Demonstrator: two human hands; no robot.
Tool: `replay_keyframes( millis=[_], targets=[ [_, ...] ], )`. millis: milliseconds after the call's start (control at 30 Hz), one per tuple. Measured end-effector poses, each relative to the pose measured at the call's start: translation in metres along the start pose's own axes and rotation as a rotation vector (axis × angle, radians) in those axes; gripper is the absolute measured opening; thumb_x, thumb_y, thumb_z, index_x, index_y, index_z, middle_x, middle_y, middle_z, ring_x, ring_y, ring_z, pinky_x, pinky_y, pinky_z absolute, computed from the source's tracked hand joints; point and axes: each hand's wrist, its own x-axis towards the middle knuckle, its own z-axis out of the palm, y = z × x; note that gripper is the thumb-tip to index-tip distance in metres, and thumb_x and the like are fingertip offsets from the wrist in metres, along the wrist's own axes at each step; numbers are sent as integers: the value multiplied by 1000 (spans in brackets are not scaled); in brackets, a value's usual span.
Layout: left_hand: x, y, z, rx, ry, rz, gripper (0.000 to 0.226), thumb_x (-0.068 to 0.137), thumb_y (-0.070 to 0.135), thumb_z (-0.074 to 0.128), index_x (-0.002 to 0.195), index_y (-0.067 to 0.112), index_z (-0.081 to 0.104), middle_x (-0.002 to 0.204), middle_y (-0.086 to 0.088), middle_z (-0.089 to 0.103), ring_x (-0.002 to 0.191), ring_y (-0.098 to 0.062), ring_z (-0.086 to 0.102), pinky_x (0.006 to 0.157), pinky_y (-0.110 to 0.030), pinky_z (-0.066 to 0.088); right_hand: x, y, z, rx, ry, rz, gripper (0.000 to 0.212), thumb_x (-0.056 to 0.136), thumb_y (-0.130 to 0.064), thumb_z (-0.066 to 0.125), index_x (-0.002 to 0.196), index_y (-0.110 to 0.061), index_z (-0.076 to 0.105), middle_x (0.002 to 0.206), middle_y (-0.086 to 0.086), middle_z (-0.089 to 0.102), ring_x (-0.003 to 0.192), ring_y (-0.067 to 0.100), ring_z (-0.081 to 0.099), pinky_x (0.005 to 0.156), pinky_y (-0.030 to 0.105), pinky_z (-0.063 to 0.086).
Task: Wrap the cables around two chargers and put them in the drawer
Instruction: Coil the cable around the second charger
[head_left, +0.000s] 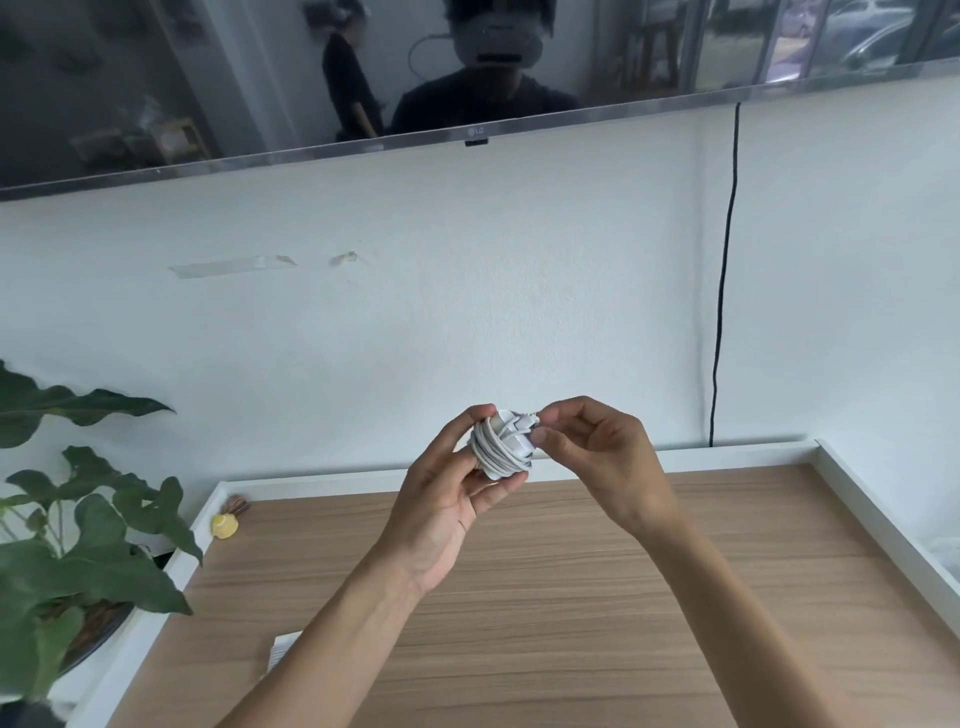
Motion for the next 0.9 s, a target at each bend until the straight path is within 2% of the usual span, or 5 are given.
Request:
replay_keyframes(
  millis=[67,300,433,700,900],
  targets=[
    [0,1,-3,81,0,44,27,96,3,48,114,16,64,114,-10,70,100,-24,68,83,-35,58,-3,-2,5,-98,52,-26,6,84,-7,69,90,-6,68,86,1,76,84,10,71,74,14,51],
    [3,-6,-2,186,23,142,29,98,2,45,113,18,63,108,-5,72,100,-21,67,85,-35,56,-12,7,26,-428,334,-199,6,89,-16,66,90,-16,72,83,-12,74,82,0,69,76,12,51],
    [3,-12,-1,240,42,185,28,100,4,44,115,17,63,118,-10,68,104,-22,66,86,-37,55,-17,15,37,-417,423,-164,8,90,-16,64,87,-18,71,79,-15,72,79,-1,68,74,11,50],
    [5,-8,-11,325,10,139,36,101,1,40,117,20,66,115,-18,66,112,-29,64,89,-44,55,-17,17,29,-353,343,-154,8,85,-7,67,84,-15,67,75,-9,72,72,6,70,69,17,54],
    [6,-2,-12,271,-30,56,34,101,4,40,116,21,65,111,-7,72,97,-24,67,88,-41,56,-12,16,24,-324,288,-135,8,86,-5,67,83,-13,68,76,-4,72,72,9,69,69,16,52]
  ],
)
